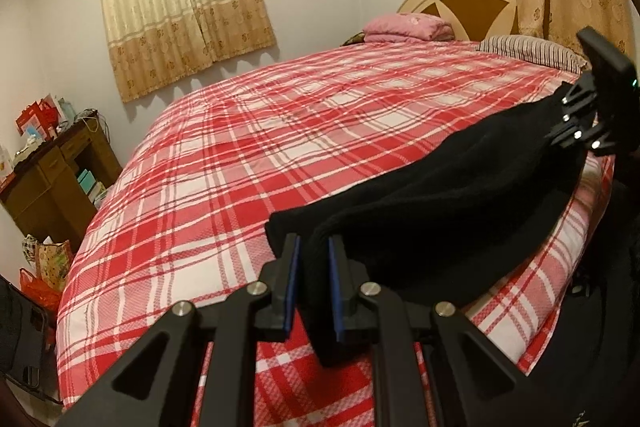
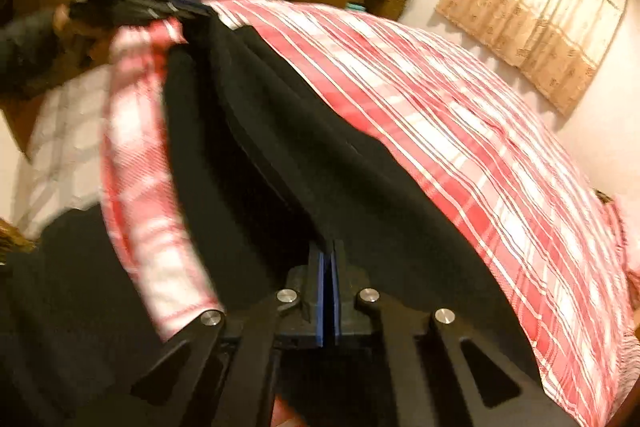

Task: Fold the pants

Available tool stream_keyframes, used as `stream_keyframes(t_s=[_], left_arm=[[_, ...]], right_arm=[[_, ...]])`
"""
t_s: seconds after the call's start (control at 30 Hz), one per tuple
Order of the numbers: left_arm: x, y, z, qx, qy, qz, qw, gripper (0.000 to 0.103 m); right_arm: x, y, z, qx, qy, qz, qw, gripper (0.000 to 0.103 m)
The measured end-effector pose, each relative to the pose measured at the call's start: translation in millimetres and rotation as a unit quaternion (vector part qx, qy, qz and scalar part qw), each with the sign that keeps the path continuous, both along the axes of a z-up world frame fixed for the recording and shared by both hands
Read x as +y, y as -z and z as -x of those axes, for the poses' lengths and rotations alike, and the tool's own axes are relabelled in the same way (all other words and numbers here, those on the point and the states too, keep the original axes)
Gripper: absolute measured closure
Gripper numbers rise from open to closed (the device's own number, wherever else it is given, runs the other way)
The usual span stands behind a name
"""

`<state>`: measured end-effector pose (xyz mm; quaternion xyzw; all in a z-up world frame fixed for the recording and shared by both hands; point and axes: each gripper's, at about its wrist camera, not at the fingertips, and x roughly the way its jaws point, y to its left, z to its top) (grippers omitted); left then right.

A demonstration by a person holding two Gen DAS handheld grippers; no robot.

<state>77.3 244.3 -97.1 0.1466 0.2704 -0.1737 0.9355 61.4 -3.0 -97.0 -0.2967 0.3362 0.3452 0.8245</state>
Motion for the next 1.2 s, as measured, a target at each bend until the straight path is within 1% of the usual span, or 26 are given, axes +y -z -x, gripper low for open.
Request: stream_keyframes(t_s=[0.07, 0.13, 0.17, 0.23, 0.3, 0.33, 0.37, 0.4, 0.47, 0.53, 0.6, 0.73, 0.83, 0.9, 0.93, 0.97, 1.03, 1.07, 1.13, 1.2], left_arm=[[5.3, 1.4, 2.5, 0.003, -0.001, 0.002, 1.0000, 0.088], [11.4, 5.4, 5.0, 0.011, -0.003, 0.013, 0.9999, 0.088], [13.1, 8.4, 6.4, 0.016, -0.003, 0.017, 0.9997, 0.088], [12.2, 15.2, 10.6, 0.019, 0.000, 0.010, 0.9998, 0.088], [13.4, 18.2, 13.0, 0.023, -0.004, 0.016, 0.9996, 0.088], [13.5, 18.5, 14.7, 0.023, -0.005, 0.016, 0.9996, 0.087], [13.3, 18.7, 16.3, 0.022, -0.006, 0.012, 0.9997, 0.084], [12.8, 19.2, 18.0, 0.022, -0.008, 0.007, 0.9997, 0.084], [14.7, 19.5, 19.8, 0.024, -0.012, 0.004, 0.9996, 0.081], [19.1, 21.0, 24.4, 0.031, -0.021, -0.002, 0.9993, 0.075], [24.1, 22.2, 30.0, 0.034, -0.028, -0.009, 0.9990, 0.075], [42.1, 25.8, 44.2, 0.048, -0.062, -0.036, 0.9963, 0.074], [58.0, 20.9, 53.0, 0.047, -0.097, -0.027, 0.9938, 0.074], [58.6, 10.8, 56.9, 0.032, -0.112, -0.015, 0.9930, 0.074], [55.5, 5.9, 56.2, 0.025, -0.114, -0.005, 0.9931, 0.067], [50.3, 0.8, 56.1, 0.015, -0.112, 0.005, 0.9935, 0.054], [33.1, -10.0, 53.1, -0.013, -0.107, 0.018, 0.9940, 0.042], [19.6, -14.7, 49.0, -0.021, -0.093, 0.032, 0.9950, 0.041], [0.1, -15.7, 40.5, -0.021, -0.063, 0.054, 0.9964, 0.041], [-27.5, -9.4, 28.3, -0.003, -0.039, 0.053, 0.9978, 0.041]], right_arm=[[1.5, -8.0, 10.5, 0.002, -0.013, 0.000, 1.000, 0.101], [3.3, -4.4, 17.4, 0.028, -0.027, -0.002, 0.999, 0.101], [4.9, 1.2, 18.4, 0.034, -0.030, 0.003, 0.999, 0.101], [8.5, 21.2, 19.5, 0.045, -0.034, 0.022, 0.998, 0.101], [9.5, 39.3, 16.2, 0.069, -0.032, 0.028, 0.997, 0.101], [9.1, 44.5, 14.9, 0.072, -0.030, 0.029, 0.997, 0.101], [8.3, 47.7, 13.0, 0.076, -0.028, 0.027, 0.996, 0.101], [7.7, 48.3, 11.2, 0.081, -0.027, 0.024, 0.996, 0.101], [8.6, 46.5, 13.5, 0.076, -0.030, 0.027, 0.996, 0.101], [10.6, 48.0, 16.1, 0.075, -0.039, 0.038, 0.996, 0.100], [10.3, 47.9, 20.9, 0.061, -0.048, 0.045, 0.996, 0.099], [-1.3, 42.0, 20.3, 0.080, -0.048, 0.037, 0.995, 0.095], [-12.6, 33.6, 19.0, 0.089, -0.046, 0.025, 0.995, 0.093], [-21.3, 23.4, 16.0, 0.088, -0.039, 0.011, 0.995, 0.093], [-24.5, 18.2, 14.4, 0.085, -0.036, 0.003, 0.996, 0.093], [-28.7, 11.5, 10.1, 0.076, -0.026, -0.008, 0.997, 0.093], [-31.3, 7.5, 0.4, 0.066, -0.004, -0.017, 0.998, 0.092], [-33.3, 9.3, -8.6, 0.066, 0.021, -0.017, 0.997, 0.092], [-33.7, 17.3, -18.1, 0.071, 0.047, -0.008, 0.996, 0.091], [-34.8, 30.6, -21.3, 0.083, 0.060, 0.010, 0.995, 0.090]])
